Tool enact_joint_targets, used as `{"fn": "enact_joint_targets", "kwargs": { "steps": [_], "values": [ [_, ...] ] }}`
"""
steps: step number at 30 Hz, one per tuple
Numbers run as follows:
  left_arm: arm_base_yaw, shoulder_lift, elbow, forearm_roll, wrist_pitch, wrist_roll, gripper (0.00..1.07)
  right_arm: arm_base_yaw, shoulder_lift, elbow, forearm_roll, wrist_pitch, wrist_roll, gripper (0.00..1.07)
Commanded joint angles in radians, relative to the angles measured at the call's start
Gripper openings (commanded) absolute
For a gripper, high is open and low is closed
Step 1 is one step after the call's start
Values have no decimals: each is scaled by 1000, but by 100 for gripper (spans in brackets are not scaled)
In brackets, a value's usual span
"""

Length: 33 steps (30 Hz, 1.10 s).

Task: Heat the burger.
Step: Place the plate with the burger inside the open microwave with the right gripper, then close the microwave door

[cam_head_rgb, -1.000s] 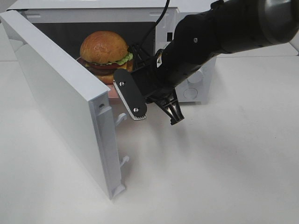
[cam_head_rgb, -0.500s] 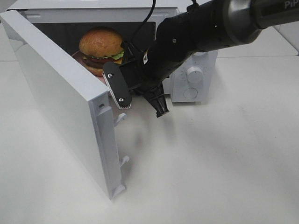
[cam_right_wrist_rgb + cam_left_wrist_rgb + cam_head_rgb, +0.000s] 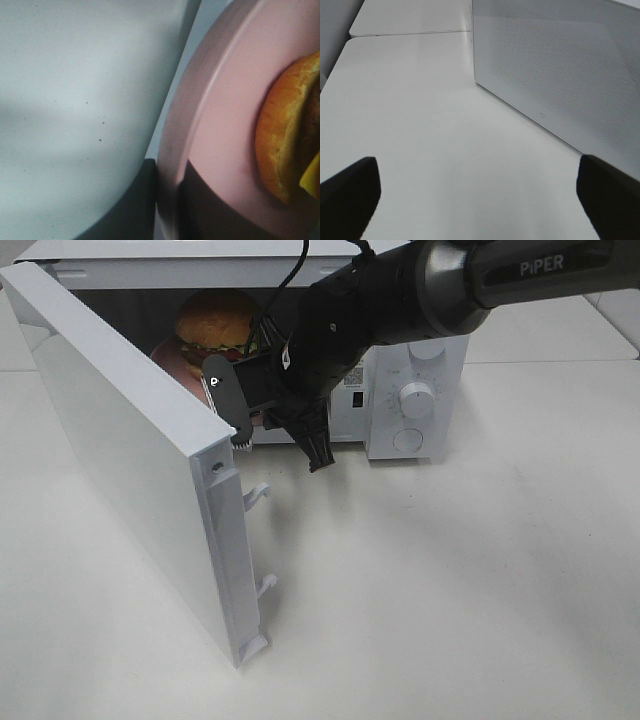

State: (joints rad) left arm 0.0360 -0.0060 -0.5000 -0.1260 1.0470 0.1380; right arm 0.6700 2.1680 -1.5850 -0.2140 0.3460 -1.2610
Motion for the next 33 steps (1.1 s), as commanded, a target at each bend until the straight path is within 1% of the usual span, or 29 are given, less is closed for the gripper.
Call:
{"fn": "enact_joint_targets", "kwargs": {
  "steps": [1,6,13,18,21,31,33],
  "values": [
    [1,-18,3,3,-9,0,100,-2,12,-71,-82,-24,90,0],
    [1,-18,3,3,-9,0,100,-2,37,-116,-137,-14,161,0],
    [1,-17,3,4,-9,0,100,-2,81,-171,-137,23,164,0],
    [1,-17,3,4,-9,0,100,-2,100,-188,-133,12,164,0],
    [1,-17,3,4,-9,0,100,-2,127,-218,-133,9,172,0],
    [1,-17,3,14,-8,-1,100,-2,143,-230,-133,1,218,3],
    [1,-17,3,14,-8,-1,100,-2,143,-230,-133,10,234,8]
  ]
}}
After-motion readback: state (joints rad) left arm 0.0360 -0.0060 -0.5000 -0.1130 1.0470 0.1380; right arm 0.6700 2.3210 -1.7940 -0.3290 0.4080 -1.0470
